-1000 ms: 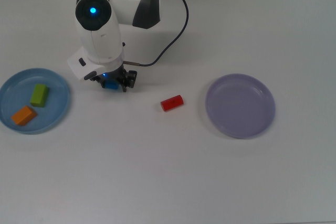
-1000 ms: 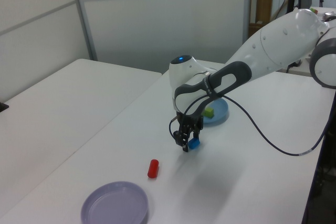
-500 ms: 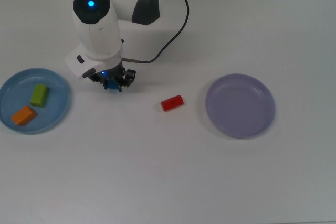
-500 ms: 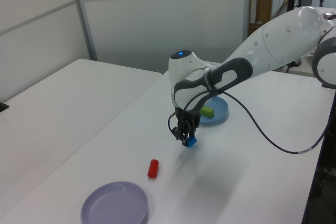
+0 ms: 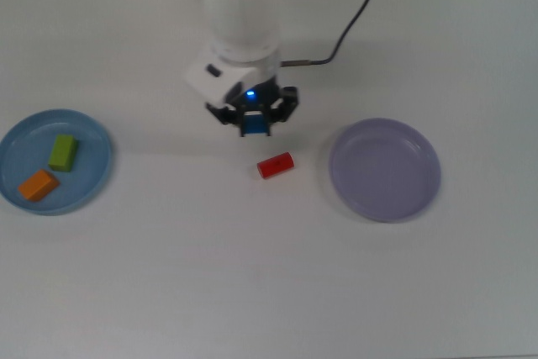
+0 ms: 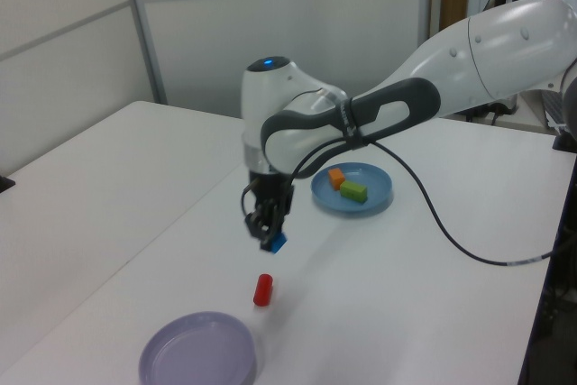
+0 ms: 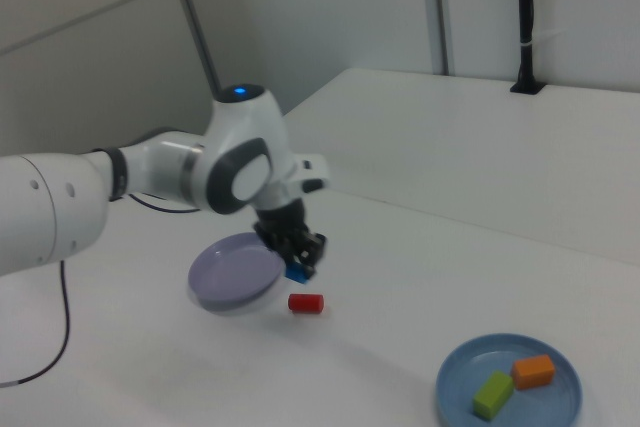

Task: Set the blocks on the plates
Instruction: 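Carry the blue block onto the lavender plate and release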

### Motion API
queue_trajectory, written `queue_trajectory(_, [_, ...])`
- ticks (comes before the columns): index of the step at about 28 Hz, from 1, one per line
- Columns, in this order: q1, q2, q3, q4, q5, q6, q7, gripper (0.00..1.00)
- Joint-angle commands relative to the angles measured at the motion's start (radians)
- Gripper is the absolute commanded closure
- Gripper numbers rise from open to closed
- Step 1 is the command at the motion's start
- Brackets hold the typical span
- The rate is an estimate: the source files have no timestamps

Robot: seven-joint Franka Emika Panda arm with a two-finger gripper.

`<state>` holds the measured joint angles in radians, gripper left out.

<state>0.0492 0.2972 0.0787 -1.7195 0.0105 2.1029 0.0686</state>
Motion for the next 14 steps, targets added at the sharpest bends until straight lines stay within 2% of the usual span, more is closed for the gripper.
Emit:
queue_trajectory(1, [0.073,0.060,0.021,0.052,0.002,0.034,0.028,1.00])
queue_trajectory(10, [0.213,0.178,0.019,0.055,-0.027,0.206,0.105,1.00])
queue_trajectory(14, [0.225,0.191,0.019,0.055,-0.049,0.219,0.111,1.00])
